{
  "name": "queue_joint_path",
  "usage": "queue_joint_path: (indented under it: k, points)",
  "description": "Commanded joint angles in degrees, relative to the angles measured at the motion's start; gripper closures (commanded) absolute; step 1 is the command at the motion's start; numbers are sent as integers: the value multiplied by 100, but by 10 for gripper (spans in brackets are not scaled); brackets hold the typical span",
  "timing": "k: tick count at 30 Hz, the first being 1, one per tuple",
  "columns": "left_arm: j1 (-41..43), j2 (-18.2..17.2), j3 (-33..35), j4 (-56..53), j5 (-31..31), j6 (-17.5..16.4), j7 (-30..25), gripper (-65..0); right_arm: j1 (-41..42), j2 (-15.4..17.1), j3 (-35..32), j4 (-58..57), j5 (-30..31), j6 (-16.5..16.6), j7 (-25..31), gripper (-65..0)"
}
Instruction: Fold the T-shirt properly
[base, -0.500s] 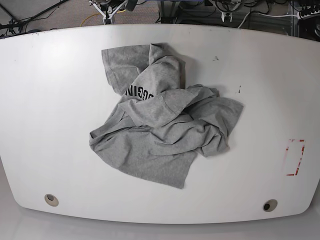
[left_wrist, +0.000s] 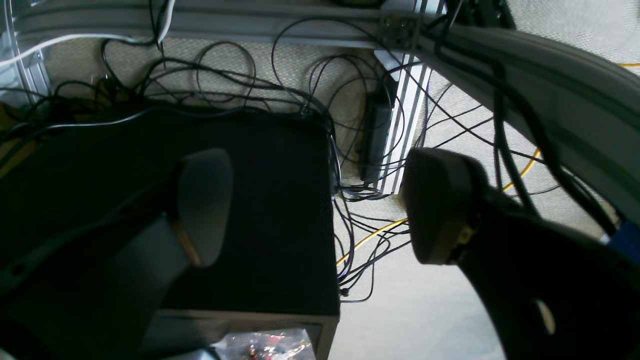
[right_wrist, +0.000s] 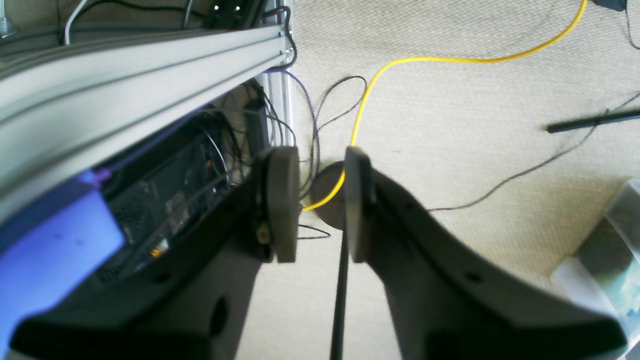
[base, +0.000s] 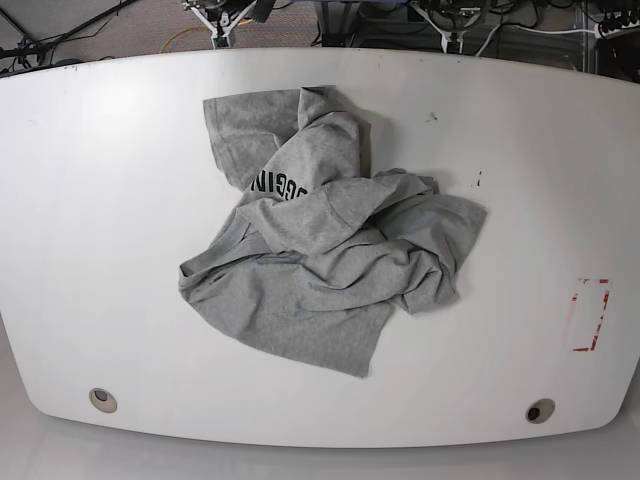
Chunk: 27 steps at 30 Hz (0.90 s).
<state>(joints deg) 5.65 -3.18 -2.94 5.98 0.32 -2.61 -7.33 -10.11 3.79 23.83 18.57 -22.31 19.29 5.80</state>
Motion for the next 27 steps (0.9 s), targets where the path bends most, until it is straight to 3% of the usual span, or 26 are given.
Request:
queue_joint_path:
  k: [1,15,21,27]
  points:
    - [20,-20,8,13,-1,-16,-27,-503,-13,-58,-5,3,-16,18,39,-152]
    - [37,-47,-27,22,-45,-16,-45,-503,-31,-102,-5,29,2,18,75,-149]
    - [415,-47,-27,154,-45,-16,-643,-503,-66,-85,12,47,20,18,83,-147]
    - [925,-47,-18,690,-45,-16,-704,-503,-426,-85,21,433,20,18,207,-146]
